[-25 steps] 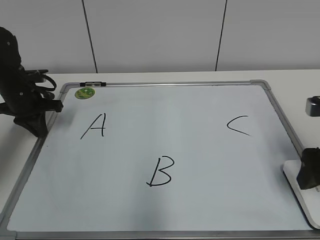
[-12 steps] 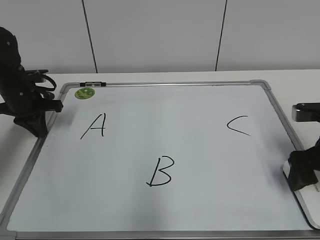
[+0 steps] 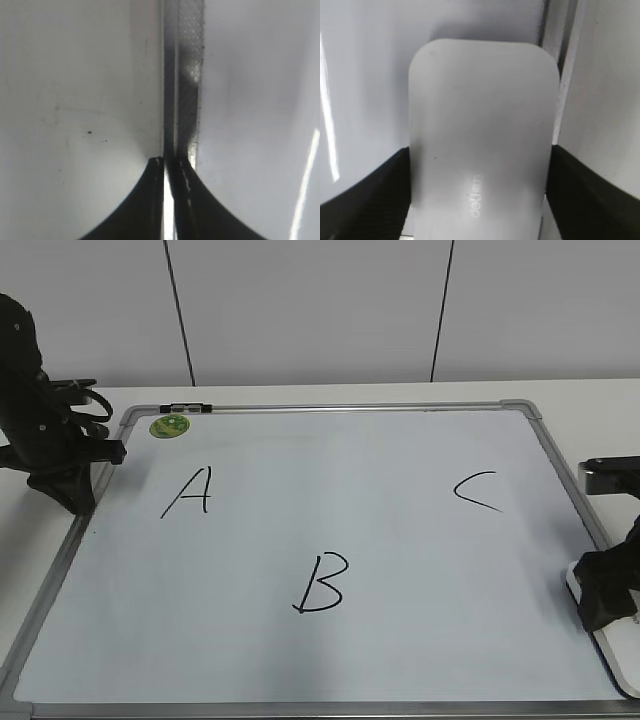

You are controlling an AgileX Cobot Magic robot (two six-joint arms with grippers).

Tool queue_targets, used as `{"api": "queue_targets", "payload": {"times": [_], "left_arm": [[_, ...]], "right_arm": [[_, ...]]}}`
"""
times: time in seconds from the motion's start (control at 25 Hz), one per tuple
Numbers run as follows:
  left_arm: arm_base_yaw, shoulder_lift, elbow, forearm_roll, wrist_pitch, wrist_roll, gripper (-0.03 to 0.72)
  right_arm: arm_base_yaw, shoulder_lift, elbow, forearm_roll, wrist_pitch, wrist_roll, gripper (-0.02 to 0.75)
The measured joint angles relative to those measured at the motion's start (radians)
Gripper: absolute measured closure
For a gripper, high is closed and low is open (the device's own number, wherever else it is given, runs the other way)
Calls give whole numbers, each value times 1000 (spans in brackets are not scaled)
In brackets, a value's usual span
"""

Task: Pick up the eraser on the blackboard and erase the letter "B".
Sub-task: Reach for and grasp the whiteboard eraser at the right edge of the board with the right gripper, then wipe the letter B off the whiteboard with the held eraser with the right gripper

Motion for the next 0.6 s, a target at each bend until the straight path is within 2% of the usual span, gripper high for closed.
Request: {"api": "queue_targets", "payload": {"times": [0.24,0.6], "left_arm": [[0,0,0,0,0,0,669],[0,0,0,0,0,0,669]], "right_arm": [[0,3,0,-1,-6,2,189],[0,3,-2,-1,-6,6,211]]}}
